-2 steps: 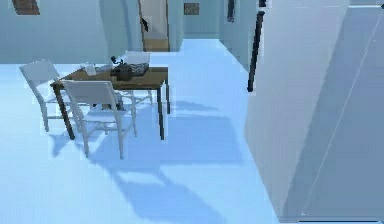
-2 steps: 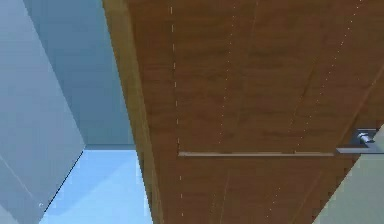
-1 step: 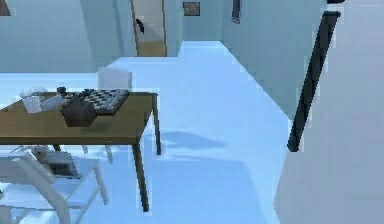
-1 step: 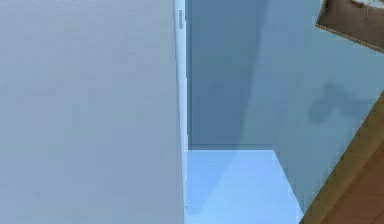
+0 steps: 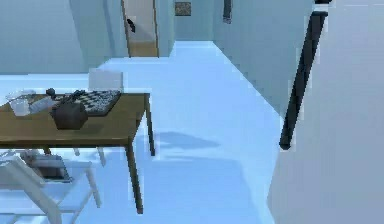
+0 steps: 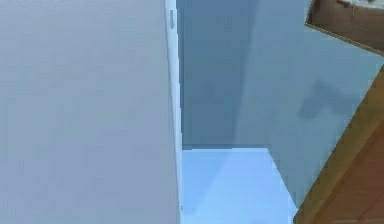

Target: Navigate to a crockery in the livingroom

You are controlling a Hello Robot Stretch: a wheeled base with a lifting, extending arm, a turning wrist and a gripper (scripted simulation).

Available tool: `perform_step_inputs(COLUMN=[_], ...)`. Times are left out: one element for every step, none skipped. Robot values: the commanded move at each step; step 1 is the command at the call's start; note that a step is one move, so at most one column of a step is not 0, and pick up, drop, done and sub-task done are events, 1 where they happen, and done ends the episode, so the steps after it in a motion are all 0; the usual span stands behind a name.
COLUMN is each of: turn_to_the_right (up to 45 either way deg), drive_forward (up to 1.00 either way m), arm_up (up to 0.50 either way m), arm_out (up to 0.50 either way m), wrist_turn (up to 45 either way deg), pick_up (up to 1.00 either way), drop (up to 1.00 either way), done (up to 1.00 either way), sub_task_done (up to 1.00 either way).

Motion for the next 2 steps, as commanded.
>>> perform_step_inputs(turn_to_the_right=[-45.0,-39.0], drive_forward=[0.0,0.0], arm_up=[0.0,0.0], arm_out=[0.0,0.0], wrist_turn=[0.0,0.0], pick_up=[0.0,0.0], drop=[0.0,0.0], done=[0.0,0.0], sub_task_done=[0.0,0.0])
